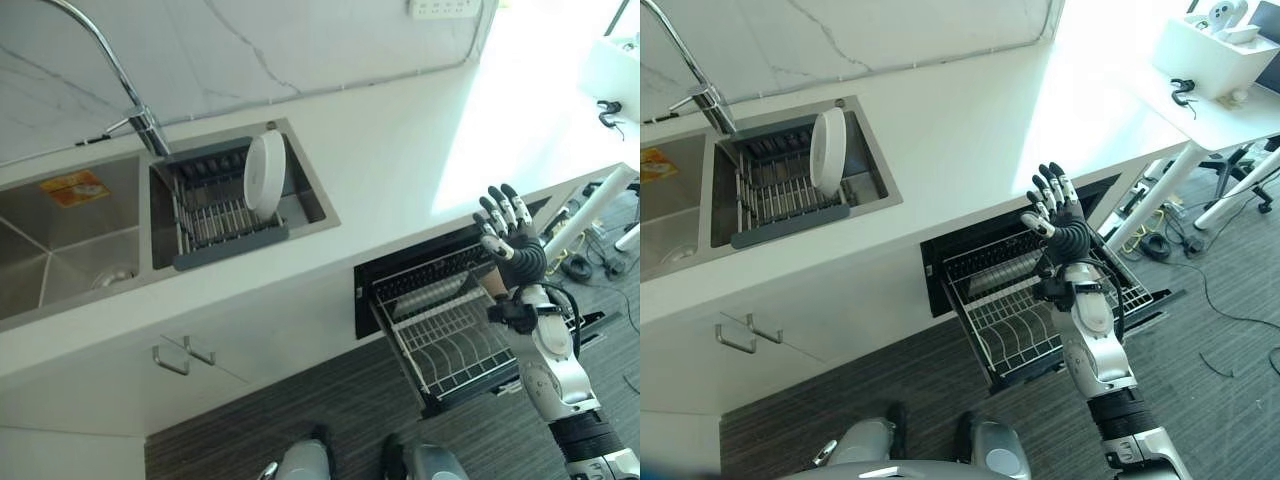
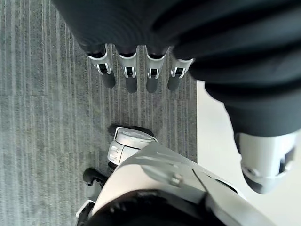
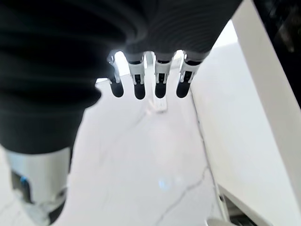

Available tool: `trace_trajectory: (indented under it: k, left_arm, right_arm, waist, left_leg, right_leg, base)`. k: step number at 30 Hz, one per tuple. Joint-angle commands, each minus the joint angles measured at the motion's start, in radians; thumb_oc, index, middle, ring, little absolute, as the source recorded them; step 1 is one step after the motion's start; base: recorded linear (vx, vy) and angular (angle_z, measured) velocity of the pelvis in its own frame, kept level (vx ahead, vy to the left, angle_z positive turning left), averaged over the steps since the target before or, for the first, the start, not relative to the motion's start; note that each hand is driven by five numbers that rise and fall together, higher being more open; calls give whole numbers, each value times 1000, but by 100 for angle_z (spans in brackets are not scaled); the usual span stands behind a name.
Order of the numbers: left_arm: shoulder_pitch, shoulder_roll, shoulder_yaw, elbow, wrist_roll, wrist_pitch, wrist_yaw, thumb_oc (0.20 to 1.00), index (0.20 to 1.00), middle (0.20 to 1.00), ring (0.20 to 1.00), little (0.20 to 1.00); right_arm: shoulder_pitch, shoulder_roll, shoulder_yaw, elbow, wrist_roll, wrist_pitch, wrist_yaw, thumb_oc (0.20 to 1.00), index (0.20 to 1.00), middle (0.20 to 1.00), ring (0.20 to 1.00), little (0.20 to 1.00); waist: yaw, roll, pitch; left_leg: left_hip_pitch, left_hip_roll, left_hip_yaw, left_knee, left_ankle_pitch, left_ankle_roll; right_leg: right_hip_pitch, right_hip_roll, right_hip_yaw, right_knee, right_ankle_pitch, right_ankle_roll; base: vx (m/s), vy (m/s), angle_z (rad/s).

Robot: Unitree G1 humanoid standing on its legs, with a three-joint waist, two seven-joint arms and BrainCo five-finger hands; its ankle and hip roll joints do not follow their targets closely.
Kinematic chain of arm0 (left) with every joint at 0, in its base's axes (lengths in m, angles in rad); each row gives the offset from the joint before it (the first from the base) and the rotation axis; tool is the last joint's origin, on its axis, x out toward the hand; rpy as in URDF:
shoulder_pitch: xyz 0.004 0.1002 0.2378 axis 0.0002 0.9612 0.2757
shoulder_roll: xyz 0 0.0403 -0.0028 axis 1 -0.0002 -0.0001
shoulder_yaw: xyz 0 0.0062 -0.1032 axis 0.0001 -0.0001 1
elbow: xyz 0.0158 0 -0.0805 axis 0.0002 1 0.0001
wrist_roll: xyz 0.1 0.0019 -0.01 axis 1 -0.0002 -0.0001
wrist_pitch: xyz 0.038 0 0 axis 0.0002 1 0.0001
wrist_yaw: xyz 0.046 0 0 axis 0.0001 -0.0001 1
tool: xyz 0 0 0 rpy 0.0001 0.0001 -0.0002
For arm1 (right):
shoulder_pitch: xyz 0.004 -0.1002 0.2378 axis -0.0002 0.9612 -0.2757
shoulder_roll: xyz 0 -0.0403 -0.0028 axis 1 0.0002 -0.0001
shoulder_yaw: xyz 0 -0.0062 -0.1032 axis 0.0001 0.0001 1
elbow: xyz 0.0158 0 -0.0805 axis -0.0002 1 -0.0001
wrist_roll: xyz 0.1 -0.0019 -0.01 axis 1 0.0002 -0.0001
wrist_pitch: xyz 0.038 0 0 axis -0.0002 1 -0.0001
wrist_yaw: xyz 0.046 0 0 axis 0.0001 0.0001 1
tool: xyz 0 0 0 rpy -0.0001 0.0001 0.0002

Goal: Place the dishes in the dishwasher.

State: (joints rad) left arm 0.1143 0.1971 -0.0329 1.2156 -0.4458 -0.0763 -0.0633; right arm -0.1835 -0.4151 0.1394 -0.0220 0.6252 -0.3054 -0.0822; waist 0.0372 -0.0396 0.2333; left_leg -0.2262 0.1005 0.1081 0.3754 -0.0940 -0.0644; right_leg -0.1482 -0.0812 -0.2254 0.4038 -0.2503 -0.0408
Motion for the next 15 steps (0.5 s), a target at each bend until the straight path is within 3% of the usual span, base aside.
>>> trace_trajectory:
  k: [1, 3, 5, 6, 10, 13, 15]
  left_arm:
    - [-13, -17, -33, 29, 46, -7, 4, 1000, 1000, 1000, 1000, 1000]
    - [-19, -15, -32, 47, 30, -2, -9, 1000, 1000, 1000, 1000, 1000]
    - [-22, -16, -27, 62, 24, 3, -21, 1000, 1000, 1000, 1000, 1000]
    - [-27, -6, -20, 60, 47, 0, -47, 1000, 1000, 1000, 1000, 1000]
    - [-44, 18, -73, 43, 58, 8, -133, 1000, 1000, 1000, 1000, 1000]
    - [-44, 27, -94, 33, 22, -1, -124, 1000, 1000, 1000, 1000, 1000]
    - [-46, 43, -90, 28, -7, -10, -112, 1000, 1000, 1000, 1000, 1000]
  right_arm:
    - [-46, -16, -21, -80, -59, -20, -13, 1000, 1000, 1000, 1000, 1000]
    - [-45, -25, -19, -85, -59, -15, -14, 1000, 1000, 1000, 1000, 1000]
    - [-25, -28, -30, -89, -59, -14, -25, 1000, 1000, 1000, 1000, 1000]
    - [24, -34, -52, -106, -69, -29, -48, 1000, 1000, 1000, 1000, 1000]
    - [55, -24, -94, -124, -64, -49, -49, 1000, 1000, 1000, 1000, 1000]
    - [31, -16, -80, -122, -53, -57, -46, 1000, 1000, 1000, 1000, 1000]
    - [-13, -4, -52, -113, -42, -59, -44, 1000, 1000, 1000, 1000, 1000]
  waist:
    - [17, 10, -19]
    - [7, 20, -25]
    - [-6, 24, -36]
    - [-14, 25, -47]
    - [-12, 18, -59]
    - [5, 16, -57]
    - [37, 12, -50]
  left_leg:
    - [-27, 48, -40, -75, 85, -23]
    - [-33, 64, -31, -75, 74, -27]
    - [-18, 80, 20, -75, 54, -28]
    - [19, 53, 42, -75, 14, -9]
    - [67, -39, 40, -75, -53, 54]
    - [83, -50, 46, -75, -72, 74]
    - [93, -39, 81, -75, -83, 79]
  right_leg:
    - [107, 21, 41, -104, 75, 91]
    - [113, 5, 33, -104, 67, 95]
    - [117, -28, 3, -104, 64, 105]
    - [119, -65, -14, -104, 76, 128]
    - [121, -113, 12, -104, 109, 171]
    - [101, -121, -6, -104, 132, 186]
    - [108, -123, -64, -104, 135, 194]
  base:
    - [224, 385, 0]
    - [183, 352, -15]
    - [233, 438, -21]
    - [282, 532, 8]
    - [190, 430, 32]
    - [-9, 125, -23]
    - [-90, 0, -52]
